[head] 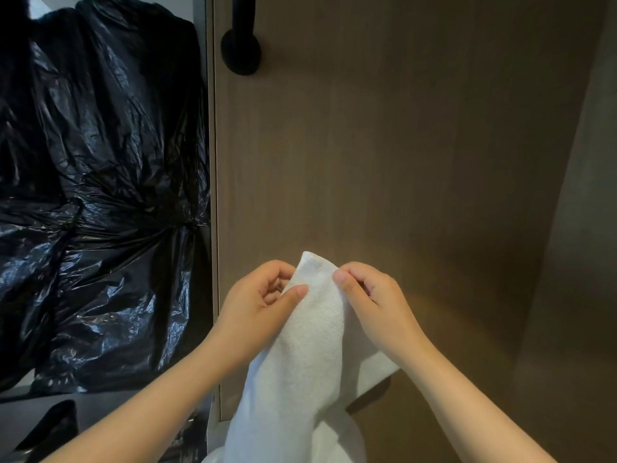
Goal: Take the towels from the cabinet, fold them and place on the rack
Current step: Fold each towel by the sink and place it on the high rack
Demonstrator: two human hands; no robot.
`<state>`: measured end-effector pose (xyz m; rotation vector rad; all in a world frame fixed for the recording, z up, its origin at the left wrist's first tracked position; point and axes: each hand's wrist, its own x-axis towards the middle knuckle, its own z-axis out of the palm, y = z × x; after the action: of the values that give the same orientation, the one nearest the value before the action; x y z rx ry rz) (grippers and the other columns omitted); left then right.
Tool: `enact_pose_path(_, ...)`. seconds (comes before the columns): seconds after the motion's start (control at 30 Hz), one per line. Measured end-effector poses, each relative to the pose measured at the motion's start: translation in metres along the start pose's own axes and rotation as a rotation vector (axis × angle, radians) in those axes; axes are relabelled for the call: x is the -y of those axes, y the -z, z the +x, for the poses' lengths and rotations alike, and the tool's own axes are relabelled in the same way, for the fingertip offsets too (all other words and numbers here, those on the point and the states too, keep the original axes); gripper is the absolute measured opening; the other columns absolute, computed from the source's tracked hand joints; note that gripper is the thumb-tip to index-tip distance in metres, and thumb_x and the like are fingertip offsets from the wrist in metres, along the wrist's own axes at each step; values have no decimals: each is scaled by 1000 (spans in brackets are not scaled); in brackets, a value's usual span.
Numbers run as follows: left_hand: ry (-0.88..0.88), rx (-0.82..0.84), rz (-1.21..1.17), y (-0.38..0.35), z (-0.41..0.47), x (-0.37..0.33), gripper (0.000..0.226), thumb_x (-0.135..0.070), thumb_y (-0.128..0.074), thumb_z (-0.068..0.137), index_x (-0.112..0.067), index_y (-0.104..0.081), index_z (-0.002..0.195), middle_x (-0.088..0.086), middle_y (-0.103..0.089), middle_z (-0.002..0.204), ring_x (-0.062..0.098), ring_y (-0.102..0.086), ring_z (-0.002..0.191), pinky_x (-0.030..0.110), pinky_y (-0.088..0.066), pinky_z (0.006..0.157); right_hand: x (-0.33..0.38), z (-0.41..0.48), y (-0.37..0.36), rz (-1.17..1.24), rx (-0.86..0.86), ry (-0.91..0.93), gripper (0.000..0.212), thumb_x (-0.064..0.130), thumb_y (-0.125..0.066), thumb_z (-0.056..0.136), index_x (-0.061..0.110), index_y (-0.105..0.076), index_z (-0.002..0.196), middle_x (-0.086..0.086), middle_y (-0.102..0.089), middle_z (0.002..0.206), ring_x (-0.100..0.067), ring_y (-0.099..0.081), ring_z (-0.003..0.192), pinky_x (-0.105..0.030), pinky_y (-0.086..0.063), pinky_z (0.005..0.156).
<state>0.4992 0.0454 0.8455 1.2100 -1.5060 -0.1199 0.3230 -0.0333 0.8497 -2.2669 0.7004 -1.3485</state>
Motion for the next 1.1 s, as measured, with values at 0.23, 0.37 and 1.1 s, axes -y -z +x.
enact_pose_path(0.23, -30, -56, -59, -10, -3, -7, 7, -30, -69, 86, -35, -65, 87, -10, -68, 80, 7, -63, 69, 14, -50, 62, 8, -3, 6, 123, 0, 28, 20, 36, -53, 99, 34, -68, 111, 19, -69, 103, -3, -62, 101, -15, -49, 83)
enact_pose_path(0.37, -8, -99, -94, -14, -6, -10, 22, -29, -72, 84, -34, -53, 95, -7, -68, 75, 7, -61, 63, 13, -48, 60, 10, -4, 6, 152, -42, 50, 20, 30, -52, 100, 39, -68, 109, 23, -68, 105, -1, -60, 106, -10, -47, 84)
enact_pose_path(1.1, -29, 241, -85, -11, -2, -7, 59, -58, -62, 84, 0, -67, 76, 22, -59, 74, 29, -51, 64, 37, -40, 59, 13, 16, 23, -76, -235, 131, 23, 31, -49, 100, 27, -63, 82, 14, -61, 79, -10, -60, 84, -18, -50, 67)
